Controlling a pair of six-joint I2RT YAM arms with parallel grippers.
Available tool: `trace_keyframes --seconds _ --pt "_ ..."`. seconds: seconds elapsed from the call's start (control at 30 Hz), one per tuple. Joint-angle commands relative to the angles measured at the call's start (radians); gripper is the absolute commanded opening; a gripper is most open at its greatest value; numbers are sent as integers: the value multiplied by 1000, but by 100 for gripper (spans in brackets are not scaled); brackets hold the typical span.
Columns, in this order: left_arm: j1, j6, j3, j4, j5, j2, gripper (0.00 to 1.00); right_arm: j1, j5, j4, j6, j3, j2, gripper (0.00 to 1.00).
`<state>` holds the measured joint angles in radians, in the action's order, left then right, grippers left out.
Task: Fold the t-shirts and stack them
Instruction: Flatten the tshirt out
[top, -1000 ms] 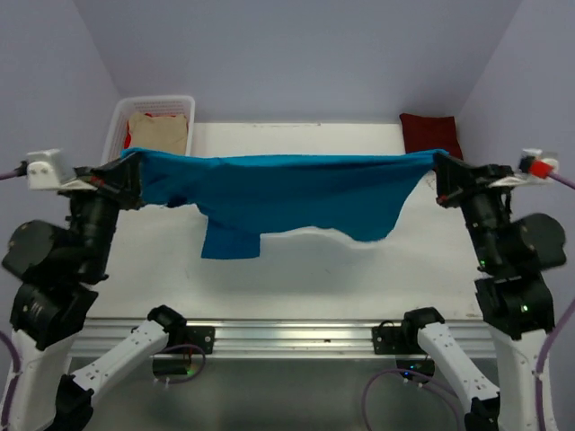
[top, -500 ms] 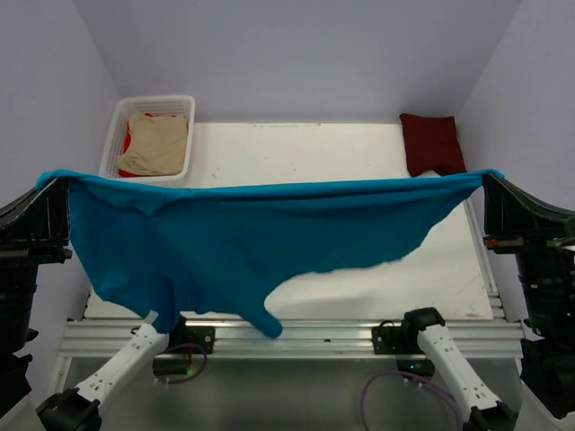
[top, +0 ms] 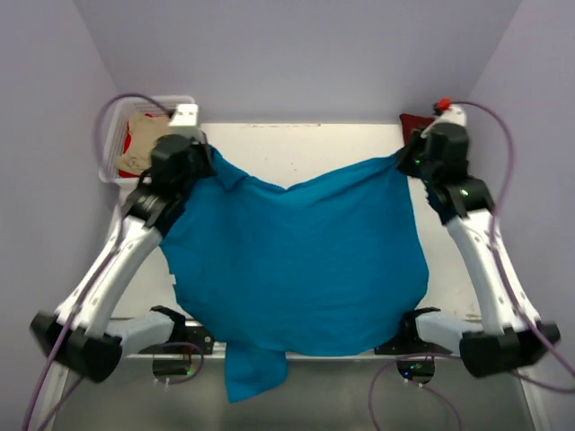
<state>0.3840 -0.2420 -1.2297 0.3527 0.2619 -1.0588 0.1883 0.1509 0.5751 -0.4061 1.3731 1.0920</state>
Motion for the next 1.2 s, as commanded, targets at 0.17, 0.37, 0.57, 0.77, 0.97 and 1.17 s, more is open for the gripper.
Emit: trace_keyframes --seconds 0.17,0.37,0.57,0.77,0.97,1.17 --pt "-122 -2 -106 -111 88 -623 0 -7 177 -217 -46 -31 460 0" --pt "-142 7 -407 -67 63 -987 0 -10 246 -222 -39 199 788 0" --pt "-172 12 -488 -187 8 -1070 0 -15 274 -311 -45 271 888 0" --pt "-180 -19 -477 -331 53 -1016 100 -16 407 -363 -73 316 942 98" --pt "-177 -36 -315 -425 25 -822 100 -16 363 -532 -20 95 777 99" --pt "-169 -143 -99 -388 -105 -721 100 -16 270 -497 -8 -23 648 99"
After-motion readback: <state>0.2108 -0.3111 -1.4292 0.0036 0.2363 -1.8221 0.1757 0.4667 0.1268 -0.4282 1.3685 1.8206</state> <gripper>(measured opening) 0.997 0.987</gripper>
